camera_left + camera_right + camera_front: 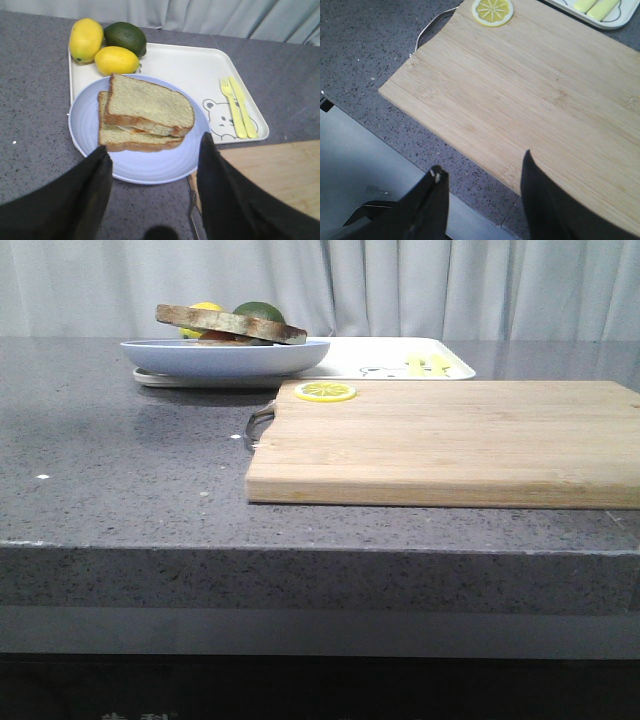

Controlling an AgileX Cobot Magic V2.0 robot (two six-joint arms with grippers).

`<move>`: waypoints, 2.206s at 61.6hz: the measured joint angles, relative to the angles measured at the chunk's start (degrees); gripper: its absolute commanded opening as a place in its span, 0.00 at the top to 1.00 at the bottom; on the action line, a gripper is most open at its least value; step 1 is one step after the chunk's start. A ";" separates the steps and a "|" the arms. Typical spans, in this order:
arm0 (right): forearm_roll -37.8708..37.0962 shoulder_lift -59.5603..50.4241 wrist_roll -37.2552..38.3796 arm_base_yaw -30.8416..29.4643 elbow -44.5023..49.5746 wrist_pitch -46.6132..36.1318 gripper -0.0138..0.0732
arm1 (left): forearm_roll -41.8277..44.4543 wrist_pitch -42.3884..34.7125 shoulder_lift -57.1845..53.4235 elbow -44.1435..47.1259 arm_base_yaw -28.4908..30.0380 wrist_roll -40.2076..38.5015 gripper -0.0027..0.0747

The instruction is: Place bread and move sandwich to tray

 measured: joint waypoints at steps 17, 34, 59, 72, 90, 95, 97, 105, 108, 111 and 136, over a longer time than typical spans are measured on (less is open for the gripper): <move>0.00 -1.82 2.20 -3.06 0.00 0.22 0.37 | 7.55 -2.27 -12.65 14.83 -8.90 1.63 0.47; -0.49 -11.78 3.04 -8.51 3.33 1.92 0.33 | 16.83 -2.38 -23.88 24.40 -11.07 0.64 0.47; -2.13 -22.66 3.13 -8.88 9.48 2.41 0.42 | 23.35 0.97 -37.30 32.80 -11.07 -3.97 0.57; -2.48 -22.75 3.13 -8.88 10.77 2.45 0.86 | 23.46 0.97 -37.43 33.03 -11.07 -3.97 0.96; -2.89 -22.75 3.24 -8.88 10.76 2.54 0.98 | 23.48 0.97 -37.47 33.03 -11.07 -4.00 0.99; -3.00 -22.75 3.24 -9.02 10.76 2.67 0.98 | 23.48 0.97 -37.47 33.03 -11.07 -4.00 0.99; -3.00 -22.75 3.24 -9.02 10.76 2.67 0.98 | 23.48 0.97 -37.47 33.03 -11.07 -4.00 0.99; -3.02 -22.75 3.24 -9.02 10.76 2.67 0.98 | 23.48 0.97 -37.47 33.03 -11.07 -4.10 0.99; -3.02 -22.75 3.24 -9.02 10.76 2.67 0.98 | 23.48 0.97 -37.47 33.03 -11.07 -4.10 0.99; -3.02 -22.75 3.24 -9.02 10.76 2.67 0.98 | 23.48 0.97 -37.73 33.27 -11.07 -4.10 0.99; -3.12 -22.75 3.24 -9.02 10.76 2.67 0.98 | 23.34 -5.55 -59.14 47.80 0.22 -4.10 0.99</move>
